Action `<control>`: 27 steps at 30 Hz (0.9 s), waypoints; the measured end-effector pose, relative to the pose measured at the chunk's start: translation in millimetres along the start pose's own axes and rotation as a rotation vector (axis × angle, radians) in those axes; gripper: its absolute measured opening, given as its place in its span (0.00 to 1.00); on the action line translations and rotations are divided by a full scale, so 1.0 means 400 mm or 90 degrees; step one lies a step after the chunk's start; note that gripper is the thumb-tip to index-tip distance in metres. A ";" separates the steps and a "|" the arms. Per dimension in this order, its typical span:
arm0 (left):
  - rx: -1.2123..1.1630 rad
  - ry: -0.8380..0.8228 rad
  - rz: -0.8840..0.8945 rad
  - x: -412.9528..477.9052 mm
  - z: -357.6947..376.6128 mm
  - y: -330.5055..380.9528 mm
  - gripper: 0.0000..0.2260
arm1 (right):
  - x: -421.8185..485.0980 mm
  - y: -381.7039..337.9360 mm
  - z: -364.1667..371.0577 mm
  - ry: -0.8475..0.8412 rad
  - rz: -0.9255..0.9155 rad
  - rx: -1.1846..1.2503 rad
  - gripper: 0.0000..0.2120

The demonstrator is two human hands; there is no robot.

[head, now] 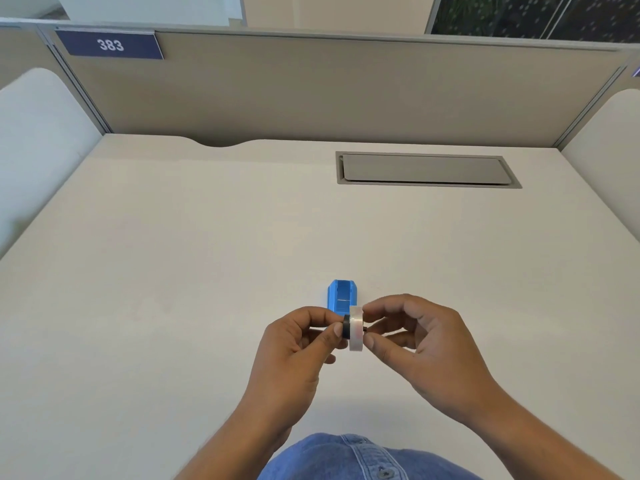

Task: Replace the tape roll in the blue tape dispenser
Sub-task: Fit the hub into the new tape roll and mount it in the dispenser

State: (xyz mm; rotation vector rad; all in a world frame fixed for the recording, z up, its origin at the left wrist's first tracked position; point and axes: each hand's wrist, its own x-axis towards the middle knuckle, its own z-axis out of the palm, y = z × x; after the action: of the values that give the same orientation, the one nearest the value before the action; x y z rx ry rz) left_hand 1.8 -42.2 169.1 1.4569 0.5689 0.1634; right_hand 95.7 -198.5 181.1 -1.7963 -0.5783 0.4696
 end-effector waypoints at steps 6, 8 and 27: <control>0.034 0.004 -0.006 0.025 0.000 -0.011 0.06 | 0.018 0.026 0.005 0.015 0.021 -0.010 0.08; 0.042 0.004 -0.012 0.034 0.001 -0.016 0.06 | 0.027 0.035 0.004 0.016 0.025 -0.017 0.08; 0.410 0.063 0.075 0.311 0.011 -0.116 0.02 | 0.242 0.235 0.030 0.050 -0.013 -0.195 0.06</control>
State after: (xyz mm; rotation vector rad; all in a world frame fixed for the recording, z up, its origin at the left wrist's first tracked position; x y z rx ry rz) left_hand 100.0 2.4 91.4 2.1190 0.6497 0.1524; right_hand 180.2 -154.1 85.0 -2.0870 -0.6384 0.3065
